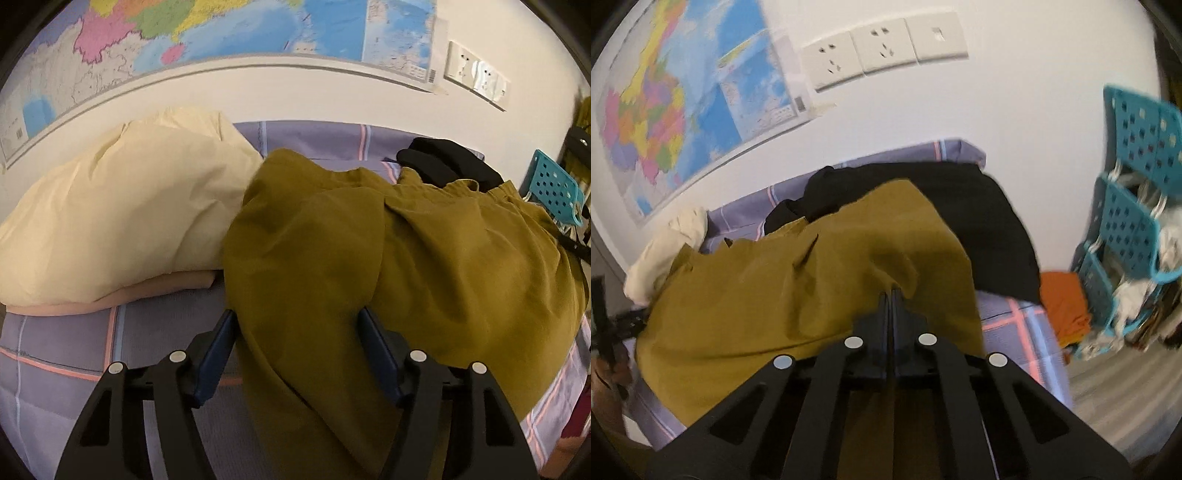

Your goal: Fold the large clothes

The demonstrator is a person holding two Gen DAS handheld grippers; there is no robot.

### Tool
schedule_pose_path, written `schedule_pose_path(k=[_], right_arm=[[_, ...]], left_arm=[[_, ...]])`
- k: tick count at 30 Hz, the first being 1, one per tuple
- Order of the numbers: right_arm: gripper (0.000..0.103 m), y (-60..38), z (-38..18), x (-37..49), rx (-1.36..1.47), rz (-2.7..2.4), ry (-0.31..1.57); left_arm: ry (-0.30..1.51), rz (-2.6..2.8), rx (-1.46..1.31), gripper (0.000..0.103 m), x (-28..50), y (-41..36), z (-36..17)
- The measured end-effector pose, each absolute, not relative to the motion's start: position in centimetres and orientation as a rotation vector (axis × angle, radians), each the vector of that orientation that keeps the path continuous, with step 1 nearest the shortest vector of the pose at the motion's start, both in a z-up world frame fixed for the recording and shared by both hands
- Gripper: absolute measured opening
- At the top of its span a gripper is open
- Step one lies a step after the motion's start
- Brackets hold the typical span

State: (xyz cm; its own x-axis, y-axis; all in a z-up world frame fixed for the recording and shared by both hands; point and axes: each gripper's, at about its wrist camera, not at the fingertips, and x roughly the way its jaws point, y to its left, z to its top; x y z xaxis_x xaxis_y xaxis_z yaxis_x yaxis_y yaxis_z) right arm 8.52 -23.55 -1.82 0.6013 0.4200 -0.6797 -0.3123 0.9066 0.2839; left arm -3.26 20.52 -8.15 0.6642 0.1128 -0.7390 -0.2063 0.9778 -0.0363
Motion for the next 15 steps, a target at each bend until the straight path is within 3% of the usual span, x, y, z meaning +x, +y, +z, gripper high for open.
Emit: schedule_pose_path(k=[3,4,6,13,14,15], right_arm=[[0.013,-22.5,-2.7,8.6,0.085,0.427,0.889],[0.033,-22.6,-2.3,8.2,0.096,0.432,0.878],[0.054,-22.9,-0.7,7.2,0.151,0.464,0.815],[0.052,-17.3,0.4,6.6,-0.003,0.605,0.814],[0.049,-16.1,-0.6,7.2,-0.032,0.612,0.854],[0.032,-15.7,-1.3,7.6,-0.040,0.619,0.876]], left_arm=[[0.814,0.179,-0.093,0.066,-3.6,20.1,-7.3],[0.796,0.161,-0.081,0.066,-4.1,19.8,-6.6],[0.775,0.121,-0.073,0.070,-4.6,19.3,-5.7],[0.797,0.017,0.026,0.072,-2.7,16.1,-5.6],[0.817,0.011,0.028,0.068,-2.1,16.0,-5.9],[0.835,0.008,0.025,0.066,-1.6,15.9,-6.4]])
